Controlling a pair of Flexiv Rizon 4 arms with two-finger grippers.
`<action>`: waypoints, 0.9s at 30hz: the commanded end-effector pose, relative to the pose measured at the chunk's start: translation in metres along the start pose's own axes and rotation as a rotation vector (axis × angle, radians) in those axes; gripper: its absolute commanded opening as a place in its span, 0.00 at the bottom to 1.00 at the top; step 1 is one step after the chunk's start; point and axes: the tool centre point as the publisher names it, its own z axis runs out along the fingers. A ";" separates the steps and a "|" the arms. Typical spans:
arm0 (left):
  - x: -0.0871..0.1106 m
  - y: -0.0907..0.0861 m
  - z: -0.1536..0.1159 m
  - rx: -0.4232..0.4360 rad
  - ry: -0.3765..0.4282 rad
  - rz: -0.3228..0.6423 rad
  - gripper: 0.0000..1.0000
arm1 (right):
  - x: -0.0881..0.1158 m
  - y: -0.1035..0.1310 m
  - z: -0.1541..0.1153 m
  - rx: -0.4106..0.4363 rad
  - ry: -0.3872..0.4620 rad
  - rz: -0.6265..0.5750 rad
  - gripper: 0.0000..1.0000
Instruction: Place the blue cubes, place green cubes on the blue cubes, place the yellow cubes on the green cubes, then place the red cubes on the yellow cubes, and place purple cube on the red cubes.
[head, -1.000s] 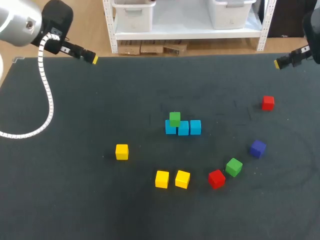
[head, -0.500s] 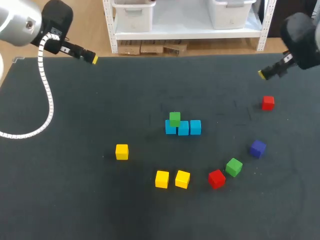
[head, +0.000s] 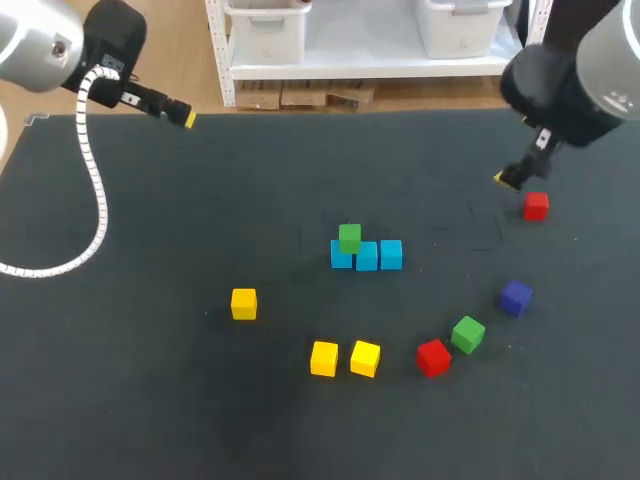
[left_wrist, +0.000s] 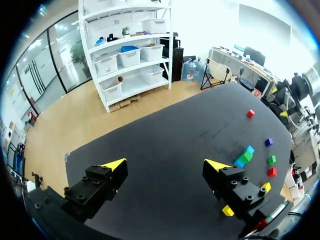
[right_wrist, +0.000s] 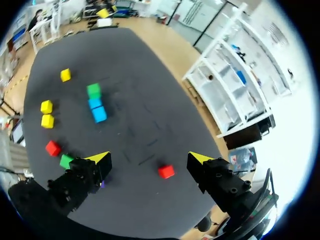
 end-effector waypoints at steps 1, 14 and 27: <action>0.000 0.001 0.000 0.003 -0.003 0.001 1.00 | 0.000 0.017 -0.002 -0.139 0.044 -0.051 1.00; 0.000 0.001 0.000 0.003 -0.003 0.001 1.00 | 0.013 0.100 0.026 -0.308 0.037 -0.300 1.00; 0.000 0.001 0.000 0.003 -0.003 0.001 1.00 | 0.025 0.139 0.035 -0.433 0.125 -0.332 1.00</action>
